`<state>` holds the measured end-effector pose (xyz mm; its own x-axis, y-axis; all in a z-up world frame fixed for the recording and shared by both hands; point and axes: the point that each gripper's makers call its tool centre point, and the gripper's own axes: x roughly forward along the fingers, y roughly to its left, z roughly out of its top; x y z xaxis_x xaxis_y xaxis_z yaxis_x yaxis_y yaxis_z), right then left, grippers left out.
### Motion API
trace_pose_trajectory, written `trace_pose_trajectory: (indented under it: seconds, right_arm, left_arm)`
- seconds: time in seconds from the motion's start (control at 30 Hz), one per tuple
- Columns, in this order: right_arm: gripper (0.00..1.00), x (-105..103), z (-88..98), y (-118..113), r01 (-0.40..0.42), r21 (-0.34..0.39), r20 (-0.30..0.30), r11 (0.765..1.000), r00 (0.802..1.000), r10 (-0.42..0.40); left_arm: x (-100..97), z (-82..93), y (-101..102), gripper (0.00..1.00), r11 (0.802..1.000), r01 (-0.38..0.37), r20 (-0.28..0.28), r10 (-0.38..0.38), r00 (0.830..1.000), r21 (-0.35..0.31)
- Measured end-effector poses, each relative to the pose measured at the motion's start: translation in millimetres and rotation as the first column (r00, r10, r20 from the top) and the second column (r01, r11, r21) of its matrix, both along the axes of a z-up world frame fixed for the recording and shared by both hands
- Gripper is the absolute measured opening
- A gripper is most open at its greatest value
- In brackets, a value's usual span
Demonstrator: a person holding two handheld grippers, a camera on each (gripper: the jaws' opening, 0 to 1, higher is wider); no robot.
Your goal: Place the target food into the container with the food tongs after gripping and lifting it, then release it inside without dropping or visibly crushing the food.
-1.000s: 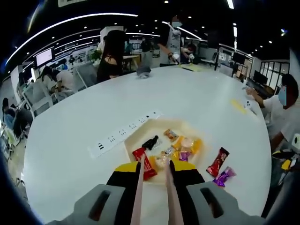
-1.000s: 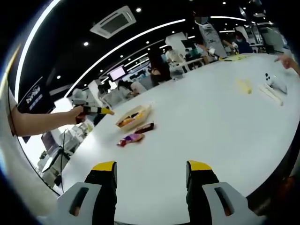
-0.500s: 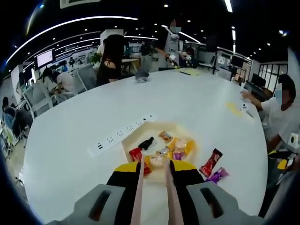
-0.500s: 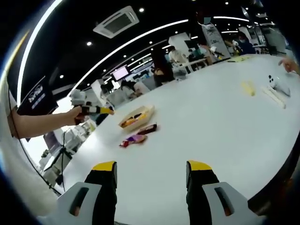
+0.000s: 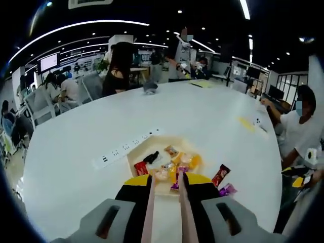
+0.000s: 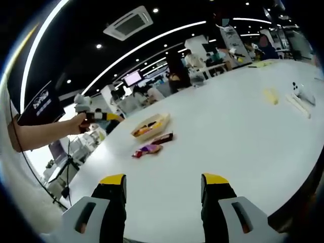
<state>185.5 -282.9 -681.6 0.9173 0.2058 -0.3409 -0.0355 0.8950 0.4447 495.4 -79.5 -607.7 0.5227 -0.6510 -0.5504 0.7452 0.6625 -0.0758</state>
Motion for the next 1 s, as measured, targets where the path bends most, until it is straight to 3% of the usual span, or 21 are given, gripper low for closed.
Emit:
trace_pose_trajectory:
  seconds: [0.73,1.0]
  right_arm:
    - [0.60,3.0,1.1,4.5,-0.028,-0.002,0.004,1.000,1.000,0.028]
    - [0.60,7.9,1.2,6.5,-0.041,-0.001,0.003,0.999,0.999,0.041]
  left_arm:
    - [-27.9,17.9,-5.0,0.23,0.998,0.046,0.018,-0.045,0.999,-0.035]
    - [-38.0,15.3,-6.8,0.23,0.996,0.065,0.003,-0.065,0.998,-0.064]
